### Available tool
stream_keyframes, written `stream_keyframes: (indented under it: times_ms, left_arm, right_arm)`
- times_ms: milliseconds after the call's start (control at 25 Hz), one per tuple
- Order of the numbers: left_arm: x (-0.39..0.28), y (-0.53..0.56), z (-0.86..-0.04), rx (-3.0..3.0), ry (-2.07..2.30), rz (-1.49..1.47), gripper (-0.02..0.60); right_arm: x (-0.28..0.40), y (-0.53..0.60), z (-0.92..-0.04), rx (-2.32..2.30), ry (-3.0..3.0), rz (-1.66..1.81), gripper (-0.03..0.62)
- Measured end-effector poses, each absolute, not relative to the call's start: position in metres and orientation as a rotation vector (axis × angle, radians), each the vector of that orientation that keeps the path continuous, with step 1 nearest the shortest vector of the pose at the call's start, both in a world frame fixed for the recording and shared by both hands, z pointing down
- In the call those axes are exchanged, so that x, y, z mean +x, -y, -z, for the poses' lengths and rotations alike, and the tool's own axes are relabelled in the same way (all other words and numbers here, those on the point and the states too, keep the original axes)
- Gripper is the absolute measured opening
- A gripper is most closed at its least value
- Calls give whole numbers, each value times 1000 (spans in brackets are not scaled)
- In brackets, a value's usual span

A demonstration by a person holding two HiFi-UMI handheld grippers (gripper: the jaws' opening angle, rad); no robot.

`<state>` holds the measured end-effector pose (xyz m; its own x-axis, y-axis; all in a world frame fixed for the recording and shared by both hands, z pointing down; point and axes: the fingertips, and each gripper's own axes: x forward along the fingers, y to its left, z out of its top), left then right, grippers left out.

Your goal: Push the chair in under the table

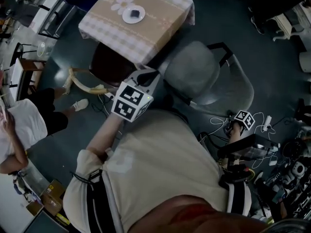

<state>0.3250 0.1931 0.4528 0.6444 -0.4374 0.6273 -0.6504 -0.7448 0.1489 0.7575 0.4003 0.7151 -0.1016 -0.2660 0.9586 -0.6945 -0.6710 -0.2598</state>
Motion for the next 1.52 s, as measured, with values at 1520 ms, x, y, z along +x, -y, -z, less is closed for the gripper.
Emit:
stream_keyframes:
  times_ms: [1520]
  left_arm:
    - [325, -208, -475, 2478, 761, -731, 8]
  right_arm:
    - [743, -406, -720, 1869, 764, -1531, 138]
